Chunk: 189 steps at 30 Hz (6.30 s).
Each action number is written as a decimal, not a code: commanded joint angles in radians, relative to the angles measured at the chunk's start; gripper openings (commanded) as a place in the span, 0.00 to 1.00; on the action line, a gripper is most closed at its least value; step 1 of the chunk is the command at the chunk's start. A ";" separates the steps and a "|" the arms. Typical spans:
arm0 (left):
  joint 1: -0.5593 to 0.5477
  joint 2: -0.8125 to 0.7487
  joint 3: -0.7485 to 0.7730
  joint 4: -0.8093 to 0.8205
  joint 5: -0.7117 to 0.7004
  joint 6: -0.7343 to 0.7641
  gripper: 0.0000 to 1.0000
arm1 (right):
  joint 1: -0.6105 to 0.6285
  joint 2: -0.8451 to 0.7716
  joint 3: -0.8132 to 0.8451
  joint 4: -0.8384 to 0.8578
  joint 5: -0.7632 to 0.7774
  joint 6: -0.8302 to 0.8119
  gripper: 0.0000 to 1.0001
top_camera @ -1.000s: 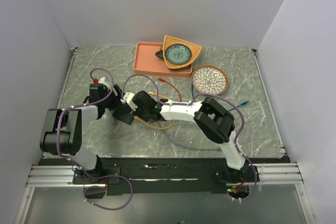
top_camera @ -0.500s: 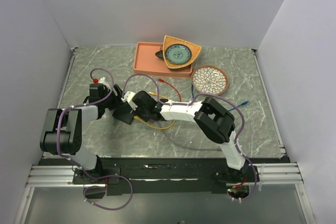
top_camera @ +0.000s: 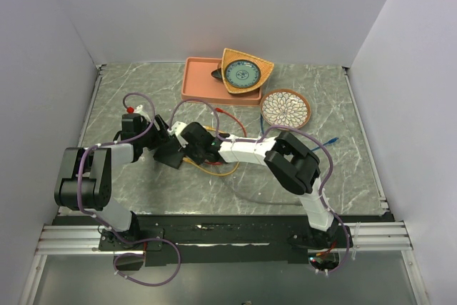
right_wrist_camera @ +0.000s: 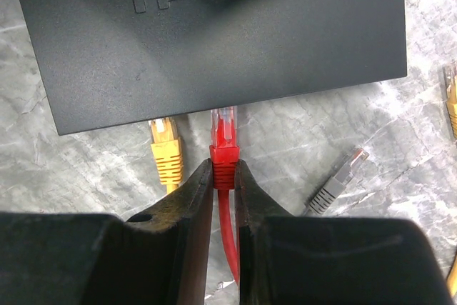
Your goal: Insert the plug into the switch port
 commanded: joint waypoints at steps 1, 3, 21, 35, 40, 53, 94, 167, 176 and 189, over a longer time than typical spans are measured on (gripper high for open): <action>-0.023 0.031 -0.009 -0.081 0.106 -0.020 0.74 | -0.012 -0.073 0.074 0.116 0.007 0.025 0.00; -0.024 0.033 -0.009 -0.084 0.104 -0.020 0.74 | -0.009 -0.080 0.069 0.119 0.000 0.025 0.00; -0.023 0.028 -0.011 -0.082 0.100 -0.020 0.75 | -0.003 -0.068 0.051 0.170 -0.112 0.008 0.00; -0.023 0.016 0.021 -0.088 0.104 -0.020 0.76 | 0.057 -0.065 -0.006 0.078 -0.089 -0.109 0.00; -0.024 -0.001 0.009 -0.093 0.092 -0.014 0.75 | 0.052 -0.091 -0.053 0.096 -0.051 -0.059 0.00; -0.023 0.036 -0.008 -0.059 0.107 -0.023 0.73 | 0.054 -0.139 -0.201 0.273 -0.049 0.025 0.00; -0.035 0.076 -0.043 0.001 0.172 -0.073 0.61 | 0.051 -0.065 -0.113 0.363 -0.031 0.237 0.00; -0.041 -0.016 -0.003 -0.101 0.123 -0.032 0.66 | 0.029 -0.093 -0.090 0.168 0.205 0.364 0.00; -0.043 0.010 0.011 -0.088 0.126 -0.037 0.66 | 0.026 -0.111 -0.153 0.210 0.190 0.333 0.00; -0.061 0.059 0.011 -0.061 0.161 -0.038 0.64 | 0.029 -0.053 -0.075 0.273 0.032 0.180 0.00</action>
